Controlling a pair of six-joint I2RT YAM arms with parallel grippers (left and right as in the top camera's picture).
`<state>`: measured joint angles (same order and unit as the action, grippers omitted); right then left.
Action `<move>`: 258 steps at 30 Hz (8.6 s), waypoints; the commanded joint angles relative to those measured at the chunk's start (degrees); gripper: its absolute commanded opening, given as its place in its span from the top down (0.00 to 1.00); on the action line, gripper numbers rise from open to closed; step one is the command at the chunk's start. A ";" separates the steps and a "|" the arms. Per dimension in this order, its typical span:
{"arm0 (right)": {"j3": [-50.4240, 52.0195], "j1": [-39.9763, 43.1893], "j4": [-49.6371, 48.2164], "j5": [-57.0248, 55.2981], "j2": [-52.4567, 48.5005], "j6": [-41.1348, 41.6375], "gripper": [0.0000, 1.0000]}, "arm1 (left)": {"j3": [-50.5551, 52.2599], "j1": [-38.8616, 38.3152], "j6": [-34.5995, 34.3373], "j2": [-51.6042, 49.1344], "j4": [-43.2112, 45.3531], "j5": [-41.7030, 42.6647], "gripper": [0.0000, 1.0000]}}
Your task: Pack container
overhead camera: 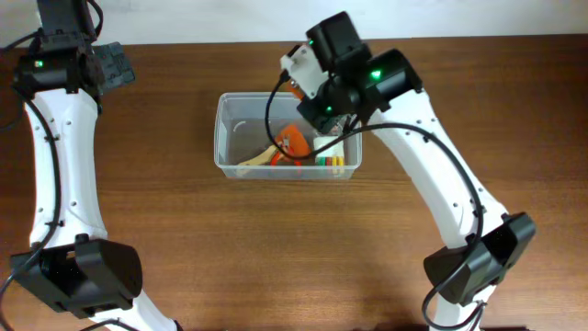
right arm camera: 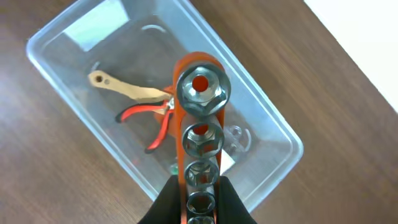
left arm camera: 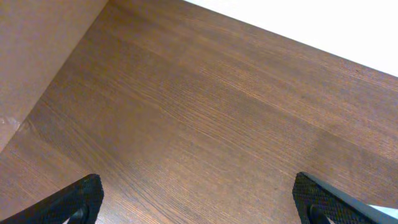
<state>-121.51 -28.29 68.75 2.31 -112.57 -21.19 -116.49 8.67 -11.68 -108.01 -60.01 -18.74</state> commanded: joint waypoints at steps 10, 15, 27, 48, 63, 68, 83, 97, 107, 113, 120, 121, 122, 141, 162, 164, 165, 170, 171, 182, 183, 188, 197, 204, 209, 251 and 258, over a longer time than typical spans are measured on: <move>-0.63 -0.20 -0.74 0.33 -13.70 -2.36 0.87 | -0.39 0.13 -0.70 0.50 0.09 -0.55 0.01; -0.63 -0.20 -0.81 1.73 -18.32 -2.29 0.77 | -0.39 0.13 -0.70 0.50 0.09 -0.55 0.01; -2.86 -0.15 -1.36 3.48 -19.41 1.90 0.62 | -0.39 0.13 -0.70 0.50 0.09 -0.55 0.01; -35.06 32.57 24.98 -1.62 -18.18 26.38 0.01 | -0.39 0.13 -0.70 0.50 0.09 -0.55 0.01; -35.04 38.12 25.55 0.07 -18.18 25.97 0.01 | -0.39 0.13 -0.70 0.50 0.09 -0.55 0.01; -35.04 38.12 25.55 0.07 -18.18 25.99 0.01 | -0.39 0.13 -0.70 0.50 0.09 -0.55 0.01; -35.04 37.92 25.53 0.09 -15.76 25.99 0.01 | -0.39 0.13 -0.70 0.50 0.09 -0.55 0.01; -35.04 37.64 25.55 0.07 17.40 25.99 0.01 | -0.39 0.13 -0.70 0.50 0.09 -0.55 0.01; -23.74 37.64 24.87 -0.87 37.62 25.97 0.01 | -0.39 0.13 -0.70 0.50 0.09 -0.55 0.01; 3.08 37.64 14.16 -1.03 53.24 25.97 0.01 | -0.39 0.13 -0.70 0.50 0.09 -0.55 0.01; 42.58 37.64 -12.83 0.33 74.88 25.99 0.01 | -0.39 0.13 -0.70 0.50 0.09 -0.55 0.01; 46.97 37.64 -16.04 0.79 77.18 25.97 0.01 | -0.39 0.13 -0.70 0.50 0.09 -0.55 0.01; 52.24 37.64 -19.78 1.46 79.89 25.97 0.01 | -0.39 0.13 -0.70 0.50 0.09 -0.55 0.01; 99.62 37.64 -50.21 7.69 103.34 20.52 0.01 | -0.39 0.13 -0.70 0.50 0.09 -0.55 0.01; 115.10 34.95 -54.69 6.10 112.37 20.11 0.01 | -0.39 0.13 -0.70 0.50 0.09 -0.55 0.01; 115.34 34.95 -54.71 6.10 112.37 20.09 0.01 | -0.39 0.13 -0.70 0.50 0.09 -0.55 0.01; 115.51 34.95 -54.71 6.10 112.37 20.09 0.01 | -0.39 0.13 -0.70 0.50 0.09 -0.55 0.01; 116.85 34.95 -54.75 6.34 112.37 20.09 0.01 | -0.39 0.13 -0.70 0.50 0.09 -0.55 0.01; 117.26 34.93 -54.99 6.43 112.37 20.06 0.01 | -0.39 0.13 -0.70 0.50 0.09 -0.55 0.01; 118.36 31.26 -58.55 7.63 112.37 11.76 0.01 | -0.39 0.13 -0.70 0.50 0.09 -0.55 0.01; 118.36 31.26 -58.62 7.67 112.37 11.78 0.01 | -0.39 0.13 -0.70 0.50 0.09 -0.55 0.01; 118.36 31.26 -58.69 7.82 112.37 11.76 0.01 | -0.39 0.13 -0.70 0.50 0.09 -0.55 0.01; 118.36 31.26 -58.53 7.80 112.26 11.76 0.01 | -0.39 0.13 -0.70 0.50 0.09 -0.55 0.01; 118.36 31.26 -58.53 7.82 112.26 11.76 0.01 | -0.39 0.13 -0.70 0.50 0.09 -0.55 0.01; 118.36 31.26 -58.53 7.82 112.26 11.78 0.01 | -0.39 0.13 -0.70 0.50 0.09 -0.55 0.01; 118.36 31.26 -58.51 7.82 112.26 11.76 0.01 | 30.45 0.02 -0.72 70.58 -7.17 9.20 0.01; 118.36 31.26 -58.53 7.82 112.26 11.76 0.01 | 64.63 0.02 -0.72 80.06 19.08 16.22 0.01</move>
<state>-3.57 3.31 10.24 9.41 -0.84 -9.26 -62.28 8.67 -11.88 -30.96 -46.81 -7.11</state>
